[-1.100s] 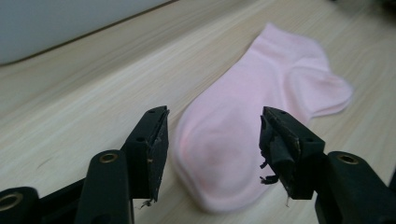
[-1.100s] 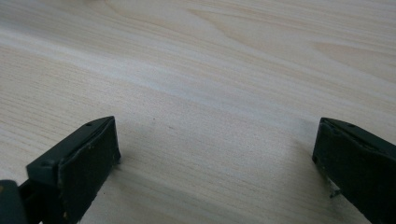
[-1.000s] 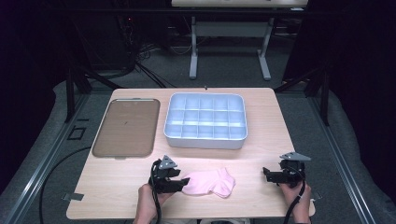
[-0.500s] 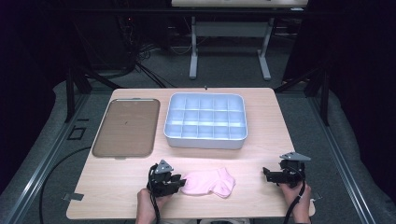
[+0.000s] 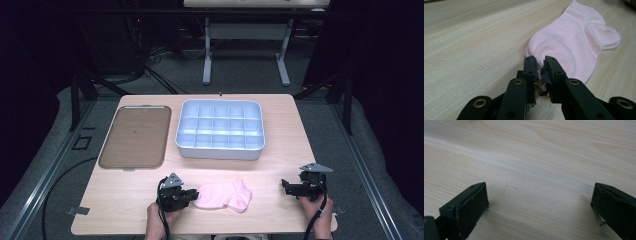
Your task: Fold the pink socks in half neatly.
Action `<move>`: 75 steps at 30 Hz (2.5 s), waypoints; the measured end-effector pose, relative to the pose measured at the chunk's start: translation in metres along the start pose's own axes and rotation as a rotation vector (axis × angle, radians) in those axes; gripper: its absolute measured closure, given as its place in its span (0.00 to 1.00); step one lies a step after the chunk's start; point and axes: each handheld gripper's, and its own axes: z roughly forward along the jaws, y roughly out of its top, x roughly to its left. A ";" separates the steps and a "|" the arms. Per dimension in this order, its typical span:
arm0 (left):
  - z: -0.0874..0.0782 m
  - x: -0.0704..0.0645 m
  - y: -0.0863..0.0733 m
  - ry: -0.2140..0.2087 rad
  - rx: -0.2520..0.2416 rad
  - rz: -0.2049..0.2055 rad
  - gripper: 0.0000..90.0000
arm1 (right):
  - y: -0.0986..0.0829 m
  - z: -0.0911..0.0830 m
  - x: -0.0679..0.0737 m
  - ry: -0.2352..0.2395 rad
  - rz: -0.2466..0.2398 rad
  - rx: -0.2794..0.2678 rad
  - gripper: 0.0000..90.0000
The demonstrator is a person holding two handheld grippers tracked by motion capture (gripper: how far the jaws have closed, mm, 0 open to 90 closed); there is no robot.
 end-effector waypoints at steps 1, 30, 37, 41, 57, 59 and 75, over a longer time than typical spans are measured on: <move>0.000 0.000 0.000 0.002 0.000 0.004 0.88 | 0.000 0.000 0.000 0.000 0.004 -0.005 0.01; 0.000 -0.002 -0.001 0.018 -0.002 0.034 0.90 | 0.020 -0.045 0.093 0.263 -0.109 0.021 0.46; 0.000 -0.002 -0.001 0.014 -0.006 0.023 0.90 | 0.022 -0.028 0.127 0.324 -0.128 0.078 0.66; 0.000 -0.002 -0.001 0.014 -0.006 0.022 0.90 | 0.022 -0.020 0.132 0.312 -0.115 0.099 0.73; 0.000 -0.002 -0.001 0.015 -0.006 0.023 0.90 | 0.015 -0.011 0.140 0.268 -0.150 0.125 0.79; 0.000 -0.002 -0.001 0.016 -0.003 0.025 0.90 | 0.015 -0.011 0.141 0.262 -0.161 0.118 0.79; 0.000 -0.003 -0.001 0.023 -0.007 0.031 0.90 | 0.013 -0.012 0.143 0.255 -0.162 0.112 0.83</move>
